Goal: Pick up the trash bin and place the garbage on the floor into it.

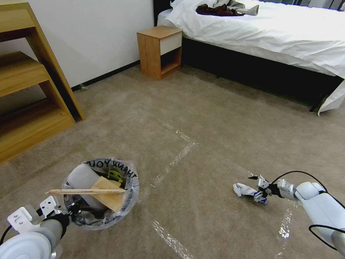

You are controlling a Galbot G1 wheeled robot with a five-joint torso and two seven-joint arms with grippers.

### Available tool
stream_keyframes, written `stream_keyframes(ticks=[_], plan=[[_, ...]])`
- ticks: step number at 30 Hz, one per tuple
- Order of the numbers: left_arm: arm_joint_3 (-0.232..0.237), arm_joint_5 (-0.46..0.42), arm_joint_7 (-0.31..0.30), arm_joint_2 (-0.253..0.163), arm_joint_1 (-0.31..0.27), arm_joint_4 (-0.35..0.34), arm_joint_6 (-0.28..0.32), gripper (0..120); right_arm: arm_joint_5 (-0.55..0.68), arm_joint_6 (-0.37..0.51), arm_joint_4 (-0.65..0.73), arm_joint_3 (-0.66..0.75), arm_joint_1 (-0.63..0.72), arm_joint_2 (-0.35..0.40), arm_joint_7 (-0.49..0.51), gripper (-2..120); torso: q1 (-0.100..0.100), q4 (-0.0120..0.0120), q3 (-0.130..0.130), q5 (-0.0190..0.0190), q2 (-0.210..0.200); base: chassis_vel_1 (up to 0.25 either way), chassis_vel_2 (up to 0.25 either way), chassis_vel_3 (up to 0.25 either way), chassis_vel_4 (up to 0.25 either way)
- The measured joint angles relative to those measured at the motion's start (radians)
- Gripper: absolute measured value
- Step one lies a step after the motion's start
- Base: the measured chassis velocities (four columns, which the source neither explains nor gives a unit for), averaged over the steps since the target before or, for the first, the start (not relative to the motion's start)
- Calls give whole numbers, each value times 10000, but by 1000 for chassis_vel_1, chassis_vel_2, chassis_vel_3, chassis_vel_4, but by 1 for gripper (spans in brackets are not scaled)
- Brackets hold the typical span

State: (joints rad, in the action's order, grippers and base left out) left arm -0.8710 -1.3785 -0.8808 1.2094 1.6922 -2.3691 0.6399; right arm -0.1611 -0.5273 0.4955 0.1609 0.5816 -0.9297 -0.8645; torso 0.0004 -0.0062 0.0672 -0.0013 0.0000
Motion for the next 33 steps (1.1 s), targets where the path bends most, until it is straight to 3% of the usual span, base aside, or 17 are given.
stream_keyframes(ticks=[13, 33], plan=[[7, 105, 49, -29, -38, 115, 0, 0, -262, 28, -572, 17, 26, -398, 272, 100, 0, 1, 0, -1, 0, 0, 0, 0, 0], [113, 76, 97, -151, -207, 206, -14, 0, -331, 117, -811, 25, 64, -326, 590, 100, 0, 0, 0, 0, 0, 0, 0, 0, 0]])
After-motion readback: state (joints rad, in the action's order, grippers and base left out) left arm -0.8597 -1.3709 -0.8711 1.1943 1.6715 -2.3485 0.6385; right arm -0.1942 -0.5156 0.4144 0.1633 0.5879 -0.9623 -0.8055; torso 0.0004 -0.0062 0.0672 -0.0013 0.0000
